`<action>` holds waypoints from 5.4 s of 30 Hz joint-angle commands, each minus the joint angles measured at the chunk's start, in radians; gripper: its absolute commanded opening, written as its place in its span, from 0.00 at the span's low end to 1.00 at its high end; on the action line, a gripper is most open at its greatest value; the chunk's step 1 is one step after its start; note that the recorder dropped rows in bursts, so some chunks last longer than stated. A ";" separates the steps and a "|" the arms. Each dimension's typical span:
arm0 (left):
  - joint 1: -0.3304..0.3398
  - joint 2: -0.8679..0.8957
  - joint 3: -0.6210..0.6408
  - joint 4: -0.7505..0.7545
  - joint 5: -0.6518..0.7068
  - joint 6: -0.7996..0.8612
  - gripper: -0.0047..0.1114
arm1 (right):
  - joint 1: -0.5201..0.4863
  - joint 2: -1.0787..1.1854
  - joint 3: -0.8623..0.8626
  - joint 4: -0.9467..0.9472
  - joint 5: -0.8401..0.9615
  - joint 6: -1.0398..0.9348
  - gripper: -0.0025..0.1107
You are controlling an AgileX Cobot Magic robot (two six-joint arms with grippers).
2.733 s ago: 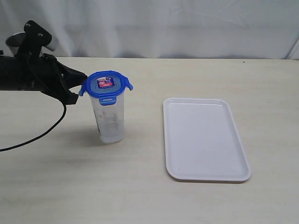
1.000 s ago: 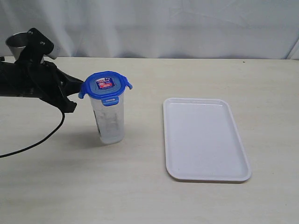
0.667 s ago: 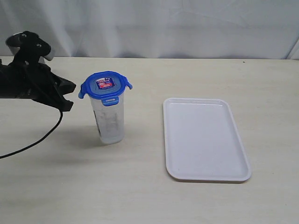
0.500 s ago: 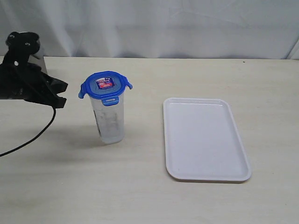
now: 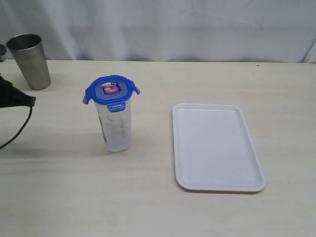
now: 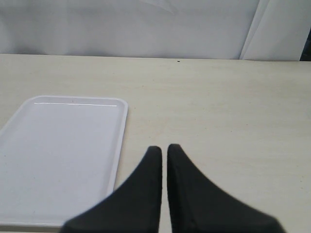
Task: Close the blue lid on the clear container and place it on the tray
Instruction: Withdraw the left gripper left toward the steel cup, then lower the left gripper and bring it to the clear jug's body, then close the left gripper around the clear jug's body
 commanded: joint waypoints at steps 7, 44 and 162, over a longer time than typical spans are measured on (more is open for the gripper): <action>-0.042 -0.005 0.206 1.232 -0.728 -1.601 0.04 | 0.001 -0.006 0.003 0.001 0.000 0.000 0.06; 0.036 -0.005 0.435 2.658 -0.925 -2.256 0.04 | 0.001 -0.006 0.003 0.001 0.000 0.000 0.06; -0.198 0.505 0.028 2.856 -1.221 -2.211 0.04 | 0.001 -0.006 0.003 0.001 0.000 0.000 0.06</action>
